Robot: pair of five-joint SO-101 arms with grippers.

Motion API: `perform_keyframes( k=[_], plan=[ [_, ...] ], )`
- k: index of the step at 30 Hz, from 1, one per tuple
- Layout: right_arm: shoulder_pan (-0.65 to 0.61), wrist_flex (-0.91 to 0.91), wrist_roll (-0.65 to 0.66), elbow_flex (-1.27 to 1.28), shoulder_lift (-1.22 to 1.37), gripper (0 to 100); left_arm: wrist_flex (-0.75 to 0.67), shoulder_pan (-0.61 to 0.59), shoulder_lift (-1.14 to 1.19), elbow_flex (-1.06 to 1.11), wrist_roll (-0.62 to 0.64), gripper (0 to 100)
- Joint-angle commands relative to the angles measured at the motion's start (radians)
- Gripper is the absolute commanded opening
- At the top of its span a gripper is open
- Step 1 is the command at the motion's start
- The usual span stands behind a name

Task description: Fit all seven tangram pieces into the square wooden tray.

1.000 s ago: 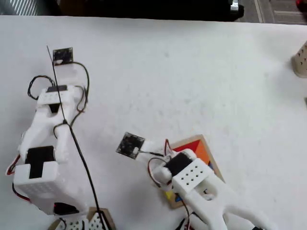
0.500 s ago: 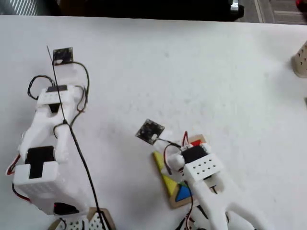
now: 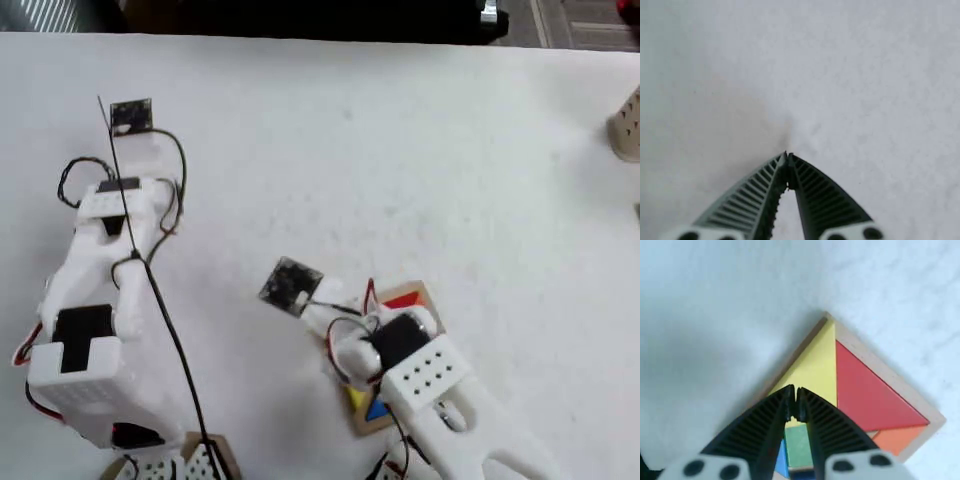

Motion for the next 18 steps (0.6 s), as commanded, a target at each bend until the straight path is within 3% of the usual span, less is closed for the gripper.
perform_keyframes(
  k=[1, 6, 13, 18],
  plan=[
    [-0.061, -0.077, -0.025, 0.046, -0.033, 1.8, 0.002, -0.010, -0.005, -0.052, -0.009, 3],
    [-0.061, -0.226, -0.017, 0.193, -0.033, 1.8, 0.002, -0.010, -0.005, -0.052, -0.009, 3],
    [-0.045, -0.246, -0.015, 0.219, -0.033, 1.8, 0.002, -0.010, -0.005, -0.049, -0.009, 3],
    [0.097, -0.246, 0.040, 0.239, -0.033, 1.8, 0.002, -0.010, -0.005, -0.048, -0.009, 3]
  ],
)
